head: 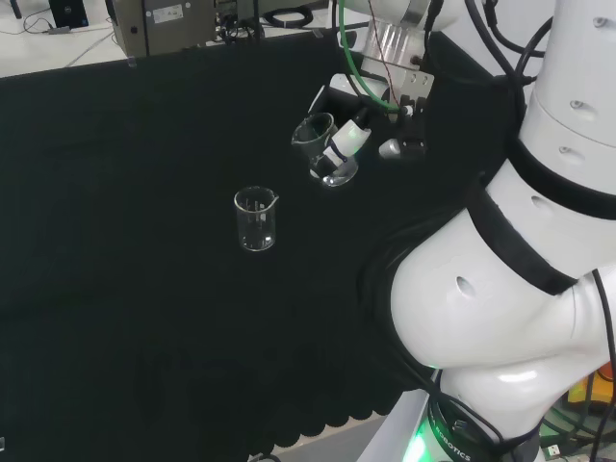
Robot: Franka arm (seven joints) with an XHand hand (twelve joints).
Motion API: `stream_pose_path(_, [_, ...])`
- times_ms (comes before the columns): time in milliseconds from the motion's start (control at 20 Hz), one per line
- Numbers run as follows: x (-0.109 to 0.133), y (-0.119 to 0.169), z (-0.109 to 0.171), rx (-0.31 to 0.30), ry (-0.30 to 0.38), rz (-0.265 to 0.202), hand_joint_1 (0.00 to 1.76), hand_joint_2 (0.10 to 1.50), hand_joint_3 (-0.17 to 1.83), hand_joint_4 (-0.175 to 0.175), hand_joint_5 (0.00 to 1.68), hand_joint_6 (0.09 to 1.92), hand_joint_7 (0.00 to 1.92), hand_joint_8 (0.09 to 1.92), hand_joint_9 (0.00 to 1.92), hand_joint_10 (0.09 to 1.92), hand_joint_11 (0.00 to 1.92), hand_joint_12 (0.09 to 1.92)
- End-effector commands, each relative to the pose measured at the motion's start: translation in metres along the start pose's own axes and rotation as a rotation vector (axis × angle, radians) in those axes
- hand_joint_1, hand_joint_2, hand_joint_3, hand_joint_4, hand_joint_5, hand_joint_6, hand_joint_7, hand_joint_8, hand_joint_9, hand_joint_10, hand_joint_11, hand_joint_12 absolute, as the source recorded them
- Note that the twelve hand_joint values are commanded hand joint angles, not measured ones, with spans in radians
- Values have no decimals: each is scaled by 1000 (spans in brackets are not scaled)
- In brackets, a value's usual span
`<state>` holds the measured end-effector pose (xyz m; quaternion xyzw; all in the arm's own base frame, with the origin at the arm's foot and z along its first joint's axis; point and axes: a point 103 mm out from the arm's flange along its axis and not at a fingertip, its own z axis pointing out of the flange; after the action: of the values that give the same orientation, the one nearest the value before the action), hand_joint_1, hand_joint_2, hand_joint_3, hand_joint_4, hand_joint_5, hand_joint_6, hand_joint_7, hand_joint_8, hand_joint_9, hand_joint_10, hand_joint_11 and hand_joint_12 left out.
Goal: Pour the water from the handheld beaker into the one on the table.
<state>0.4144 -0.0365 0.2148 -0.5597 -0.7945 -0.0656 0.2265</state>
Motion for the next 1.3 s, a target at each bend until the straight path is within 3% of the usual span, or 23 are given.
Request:
stream_pose_path(50, [5, 2, 12, 55, -78, 65, 1328, 648, 554, -175, 1509, 130, 1589, 87, 1832, 87, 1511, 538])
stream_pose_path(500, [12, 17, 20, 96, -177, 151, 1328, 648, 556, -175, 1506, 137, 1589, 87, 1835, 87, 1510, 540])
stream_pose_path(1300, [22, 38, 32, 177, -240, 148, 1328, 648, 556, -175, 1498, 153, 1588, 87, 1845, 87, 1507, 541])
